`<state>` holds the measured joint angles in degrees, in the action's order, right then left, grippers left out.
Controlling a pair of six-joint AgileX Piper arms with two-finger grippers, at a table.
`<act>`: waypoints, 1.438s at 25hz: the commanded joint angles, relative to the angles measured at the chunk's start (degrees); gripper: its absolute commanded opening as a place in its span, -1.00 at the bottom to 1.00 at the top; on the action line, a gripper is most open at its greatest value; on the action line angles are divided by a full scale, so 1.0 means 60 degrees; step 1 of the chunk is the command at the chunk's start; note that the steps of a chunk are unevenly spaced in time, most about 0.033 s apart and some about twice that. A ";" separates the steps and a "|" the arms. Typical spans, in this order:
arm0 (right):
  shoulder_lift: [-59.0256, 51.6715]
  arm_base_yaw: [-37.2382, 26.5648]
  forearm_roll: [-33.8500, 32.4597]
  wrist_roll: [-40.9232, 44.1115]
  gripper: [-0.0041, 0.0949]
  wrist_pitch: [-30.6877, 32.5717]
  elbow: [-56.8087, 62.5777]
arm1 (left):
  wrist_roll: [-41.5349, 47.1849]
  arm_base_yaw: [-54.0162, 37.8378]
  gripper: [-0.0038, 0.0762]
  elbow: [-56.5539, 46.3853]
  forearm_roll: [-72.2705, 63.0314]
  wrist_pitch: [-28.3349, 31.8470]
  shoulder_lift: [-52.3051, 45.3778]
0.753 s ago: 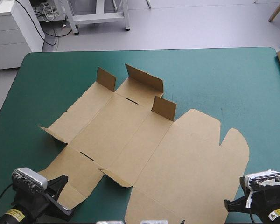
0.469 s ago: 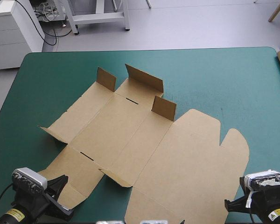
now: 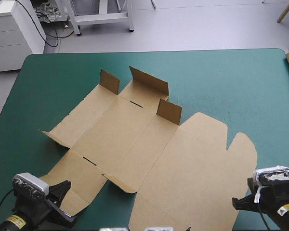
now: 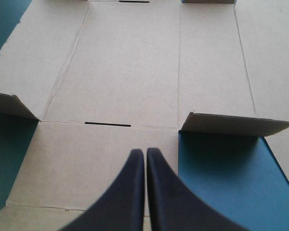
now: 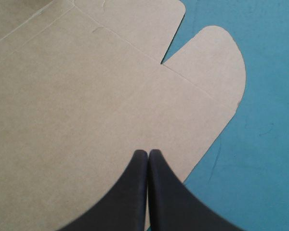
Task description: Fold the box
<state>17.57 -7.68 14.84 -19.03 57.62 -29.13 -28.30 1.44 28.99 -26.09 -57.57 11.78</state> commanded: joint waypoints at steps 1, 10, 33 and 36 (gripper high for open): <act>0.0945 0.0008 0.0106 -0.0003 -0.95 -0.0783 -0.0928 | 0.0020 0.0045 -0.92 0.0212 -0.0397 0.0532 0.0129; 0.4095 0.0008 0.0068 -0.0641 -0.95 -0.0806 -0.3041 | 0.0020 0.0045 -0.92 0.0212 -0.0397 0.0532 0.0129; 1.2197 0.3352 0.0066 -0.0624 -0.95 0.0477 -1.1440 | 0.0025 0.0045 -0.92 0.0212 -0.0397 0.0532 0.0129; 1.2825 0.3856 0.0066 -0.0583 -0.95 0.0683 -1.2234 | -0.0002 0.0045 -0.92 0.0212 -0.0397 0.0532 0.0129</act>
<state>95.06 13.97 14.84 -22.53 62.71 -98.66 -28.30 1.44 28.99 -26.27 -57.64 11.78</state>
